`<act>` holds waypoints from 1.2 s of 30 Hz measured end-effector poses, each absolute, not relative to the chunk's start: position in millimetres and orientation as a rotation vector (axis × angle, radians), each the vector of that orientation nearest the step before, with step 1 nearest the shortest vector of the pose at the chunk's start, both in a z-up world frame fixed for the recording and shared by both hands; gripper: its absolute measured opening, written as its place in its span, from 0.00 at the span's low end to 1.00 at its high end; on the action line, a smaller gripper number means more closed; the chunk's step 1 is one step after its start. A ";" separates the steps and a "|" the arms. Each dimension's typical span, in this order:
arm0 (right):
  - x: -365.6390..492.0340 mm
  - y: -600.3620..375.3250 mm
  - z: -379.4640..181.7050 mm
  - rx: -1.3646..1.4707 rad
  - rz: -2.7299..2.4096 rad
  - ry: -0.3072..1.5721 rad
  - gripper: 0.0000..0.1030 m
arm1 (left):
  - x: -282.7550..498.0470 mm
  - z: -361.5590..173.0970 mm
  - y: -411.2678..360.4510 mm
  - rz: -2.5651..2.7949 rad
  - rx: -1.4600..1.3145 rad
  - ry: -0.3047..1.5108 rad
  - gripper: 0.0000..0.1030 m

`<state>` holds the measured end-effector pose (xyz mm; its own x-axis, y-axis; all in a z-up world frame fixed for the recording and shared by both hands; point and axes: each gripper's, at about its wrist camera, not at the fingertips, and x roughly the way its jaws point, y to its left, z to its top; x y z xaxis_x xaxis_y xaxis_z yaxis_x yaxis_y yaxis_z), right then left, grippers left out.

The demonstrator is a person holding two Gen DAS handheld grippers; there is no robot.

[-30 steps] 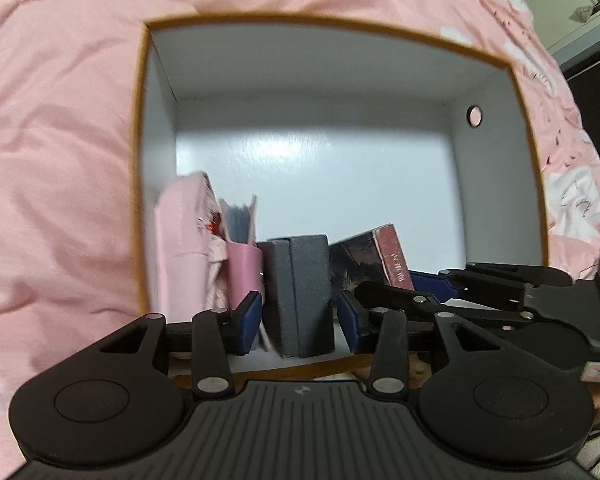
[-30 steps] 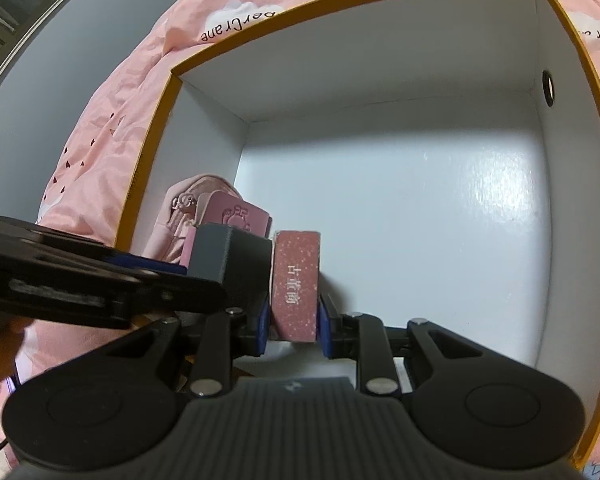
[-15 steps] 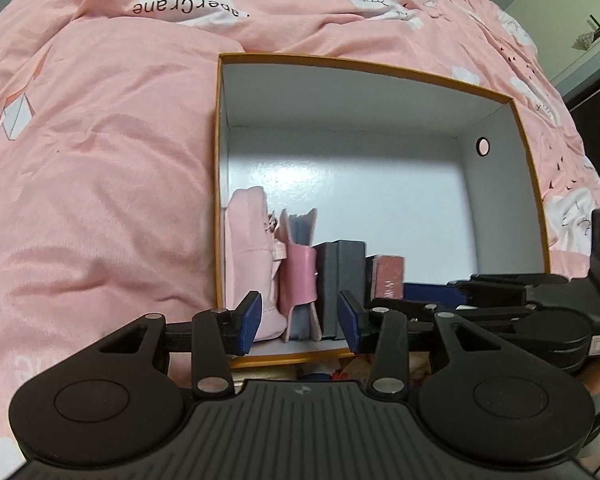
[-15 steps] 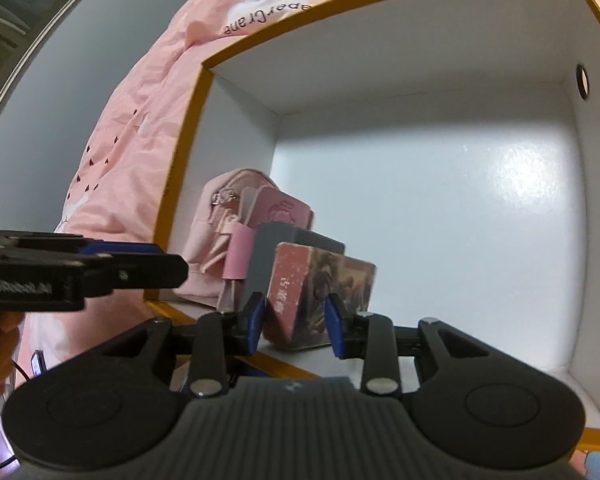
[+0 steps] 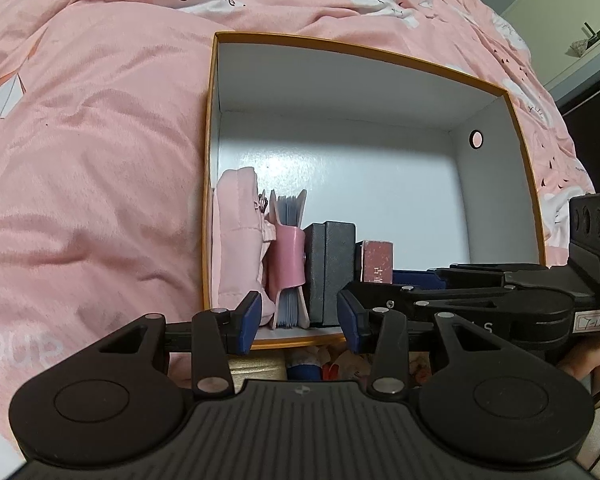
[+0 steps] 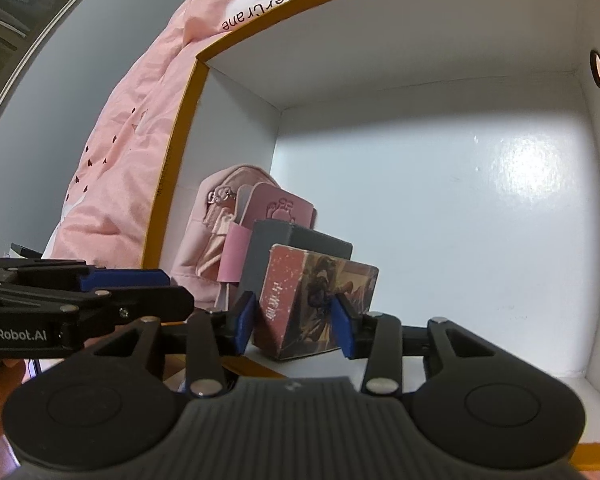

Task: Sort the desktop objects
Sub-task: 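Set the grey box upright in the shoebox while the right places the red-brown box, then withdraw both tools from the shoebox toward the pile of items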

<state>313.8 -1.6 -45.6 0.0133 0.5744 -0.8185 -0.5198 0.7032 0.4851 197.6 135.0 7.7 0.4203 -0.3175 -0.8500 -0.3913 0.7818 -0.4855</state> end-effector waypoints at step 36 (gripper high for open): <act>219.1 -102.1 6.2 -0.064 0.920 1.069 0.41 | 115.2 69.0 50.2 -0.046 -0.276 1.302 0.54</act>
<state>219.1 -102.1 6.2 0.1606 0.6147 -0.7723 -0.6721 0.6411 0.3706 115.2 50.2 69.0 0.2693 -0.1883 -0.9444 -0.1209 0.9663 -0.2272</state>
